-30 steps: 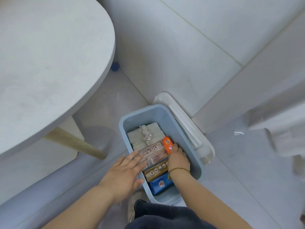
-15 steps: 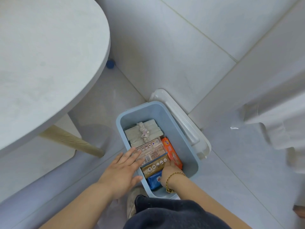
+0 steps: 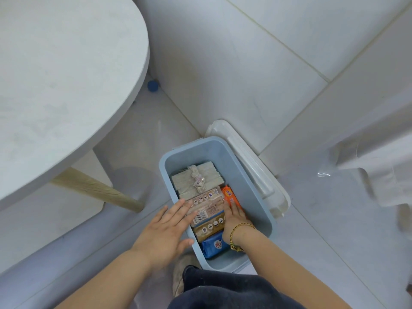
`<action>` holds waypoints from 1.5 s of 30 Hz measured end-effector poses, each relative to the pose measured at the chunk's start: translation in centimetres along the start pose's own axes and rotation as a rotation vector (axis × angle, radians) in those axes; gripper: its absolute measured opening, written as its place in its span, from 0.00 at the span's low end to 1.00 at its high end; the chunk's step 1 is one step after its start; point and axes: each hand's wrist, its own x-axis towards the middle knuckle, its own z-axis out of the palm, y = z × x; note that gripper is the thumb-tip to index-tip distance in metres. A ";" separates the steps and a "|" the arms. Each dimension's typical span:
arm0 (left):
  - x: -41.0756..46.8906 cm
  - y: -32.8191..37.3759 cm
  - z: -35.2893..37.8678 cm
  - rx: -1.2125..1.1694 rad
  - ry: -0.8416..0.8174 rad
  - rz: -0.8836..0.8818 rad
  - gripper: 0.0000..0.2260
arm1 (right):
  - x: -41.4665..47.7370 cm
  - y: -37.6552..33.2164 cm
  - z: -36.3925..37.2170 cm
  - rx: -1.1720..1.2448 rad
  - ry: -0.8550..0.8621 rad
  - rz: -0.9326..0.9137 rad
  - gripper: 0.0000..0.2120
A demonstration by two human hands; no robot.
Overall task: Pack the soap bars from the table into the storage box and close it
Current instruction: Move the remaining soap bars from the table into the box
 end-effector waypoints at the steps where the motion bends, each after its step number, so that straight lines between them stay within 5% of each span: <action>1: -0.2 0.0 0.1 0.013 0.006 -0.002 0.42 | 0.0 0.1 -0.3 -0.007 -0.006 -0.008 0.42; 4: 0.0 0.5 -0.8 -0.070 -0.041 -0.032 0.27 | -0.6 0.6 -1.0 0.027 -0.005 -0.028 0.41; 7: -1.4 0.8 -2.4 -0.068 0.004 -0.099 0.26 | -1.9 1.2 -1.9 0.134 0.042 -0.092 0.40; 9: -2.9 0.8 -3.4 -0.040 0.059 -0.138 0.25 | -3.9 1.2 -3.3 0.291 0.069 -0.158 0.29; 13: -6.5 1.3 -6.9 -0.061 0.100 -0.159 0.22 | -9.4 0.7 -7.3 0.222 0.119 -0.198 0.21; 19: -15.2 1.9 -12.1 -0.065 0.587 -0.058 0.21 | -17.0 -2.1 -11.8 0.256 0.328 -0.359 0.16; 23: -21.5 0.6 -13.9 -0.119 0.871 -0.005 0.11 | -21.9 -6.2 -14.0 0.241 0.430 -0.505 0.10; 29: -28.3 -2.8 -15.4 -0.129 1.264 -0.255 0.13 | -27.7 -14.4 -15.2 0.173 0.496 -0.670 0.14; 32: -29.7 -4.9 -14.7 -0.178 1.272 -0.494 0.18 | -29.3 -19.7 -14.9 0.222 0.471 -0.748 0.10; 34: -29.8 -6.0 -14.1 -0.140 1.119 -0.666 0.23 | -29.7 -23.6 -14.3 0.229 0.421 -0.766 0.05; 36: -29.3 -6.7 -13.4 -0.049 0.956 -0.751 0.27 | -29.6 -26.5 -13.6 0.187 0.347 -0.715 0.23; 38: -29.4 -7.4 -12.8 -0.066 0.965 -0.792 0.27 | -29.8 -28.9 -12.6 0.128 0.269 -0.662 0.32; 45: -29.4 -8.2 -12.9 -0.065 0.848 -0.886 0.37 | -30.9 -31.9 -10.9 -0.075 0.238 -0.619 0.36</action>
